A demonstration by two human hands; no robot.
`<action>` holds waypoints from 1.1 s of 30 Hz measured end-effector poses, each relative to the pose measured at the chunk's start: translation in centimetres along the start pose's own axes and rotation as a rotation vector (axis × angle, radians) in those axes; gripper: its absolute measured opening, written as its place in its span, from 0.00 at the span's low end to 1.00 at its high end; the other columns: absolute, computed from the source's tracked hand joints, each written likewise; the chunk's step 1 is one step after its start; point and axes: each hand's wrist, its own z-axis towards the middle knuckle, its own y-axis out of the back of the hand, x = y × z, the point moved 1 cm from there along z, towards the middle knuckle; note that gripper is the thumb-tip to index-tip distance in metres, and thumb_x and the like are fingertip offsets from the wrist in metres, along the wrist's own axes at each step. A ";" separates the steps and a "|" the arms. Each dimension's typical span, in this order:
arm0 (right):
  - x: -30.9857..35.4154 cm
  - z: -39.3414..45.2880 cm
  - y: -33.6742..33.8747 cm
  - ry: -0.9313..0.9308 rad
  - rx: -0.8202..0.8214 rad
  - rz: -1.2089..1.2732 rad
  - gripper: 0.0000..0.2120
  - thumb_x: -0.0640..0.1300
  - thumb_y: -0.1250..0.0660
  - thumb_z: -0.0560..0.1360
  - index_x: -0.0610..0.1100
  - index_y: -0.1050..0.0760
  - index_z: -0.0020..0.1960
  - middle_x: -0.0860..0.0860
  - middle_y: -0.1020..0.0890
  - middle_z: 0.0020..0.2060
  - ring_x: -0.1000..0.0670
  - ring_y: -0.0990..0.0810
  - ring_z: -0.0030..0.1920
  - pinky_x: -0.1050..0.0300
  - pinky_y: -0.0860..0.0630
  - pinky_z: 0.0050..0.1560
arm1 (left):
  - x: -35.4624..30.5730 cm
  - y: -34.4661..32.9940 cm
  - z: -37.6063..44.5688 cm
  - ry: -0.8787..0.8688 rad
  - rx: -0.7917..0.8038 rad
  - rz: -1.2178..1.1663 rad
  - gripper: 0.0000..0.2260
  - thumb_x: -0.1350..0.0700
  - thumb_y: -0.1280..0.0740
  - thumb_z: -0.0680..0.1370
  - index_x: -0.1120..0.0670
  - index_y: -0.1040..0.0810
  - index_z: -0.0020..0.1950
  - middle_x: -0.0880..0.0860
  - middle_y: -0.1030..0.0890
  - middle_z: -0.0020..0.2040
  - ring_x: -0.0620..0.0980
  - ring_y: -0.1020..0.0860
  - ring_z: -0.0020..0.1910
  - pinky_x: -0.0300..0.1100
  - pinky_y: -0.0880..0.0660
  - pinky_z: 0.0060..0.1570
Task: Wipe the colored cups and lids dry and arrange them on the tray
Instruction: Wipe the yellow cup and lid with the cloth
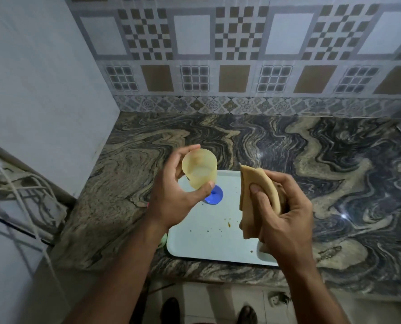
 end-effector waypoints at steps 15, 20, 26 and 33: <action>-2.0 0.3 1.2 -0.051 -0.013 0.002 0.11 0.40 0.25 0.80 0.56 0.17 0.55 0.51 0.14 0.43 0.44 0.18 0.41 0.24 0.17 0.43 | 14.9 6.0 8.1 0.501 0.045 0.783 0.35 0.50 0.12 0.60 0.51 0.25 0.61 0.56 0.19 0.59 0.59 0.20 0.57 0.51 0.22 0.52; -2.0 0.4 2.1 -0.061 -0.055 0.006 0.14 0.36 0.27 0.81 0.56 0.17 0.54 0.46 0.14 0.44 0.32 0.16 0.40 0.26 0.17 0.39 | 16.0 5.9 7.7 0.547 0.120 0.838 0.35 0.51 0.12 0.59 0.52 0.27 0.59 0.59 0.20 0.59 0.61 0.20 0.56 0.51 0.22 0.50; -1.9 0.5 4.9 -0.070 -0.158 -0.047 0.10 0.37 0.27 0.81 0.51 0.17 0.57 0.39 0.14 0.44 0.26 0.17 0.39 0.28 0.17 0.36 | 14.2 4.9 7.9 0.447 0.118 0.881 0.42 0.38 0.16 0.63 0.49 0.29 0.71 0.59 0.31 0.72 0.63 0.28 0.70 0.56 0.26 0.65; -1.5 0.7 9.4 -0.038 -0.419 -0.035 0.07 0.38 0.28 0.82 0.48 0.19 0.56 0.51 0.17 0.43 0.59 0.19 0.41 0.60 0.19 0.45 | 9.5 -4.7 6.7 0.004 0.269 0.665 0.14 0.47 0.23 0.72 0.49 0.18 0.55 0.48 0.20 0.51 0.53 0.22 0.54 0.50 0.26 0.58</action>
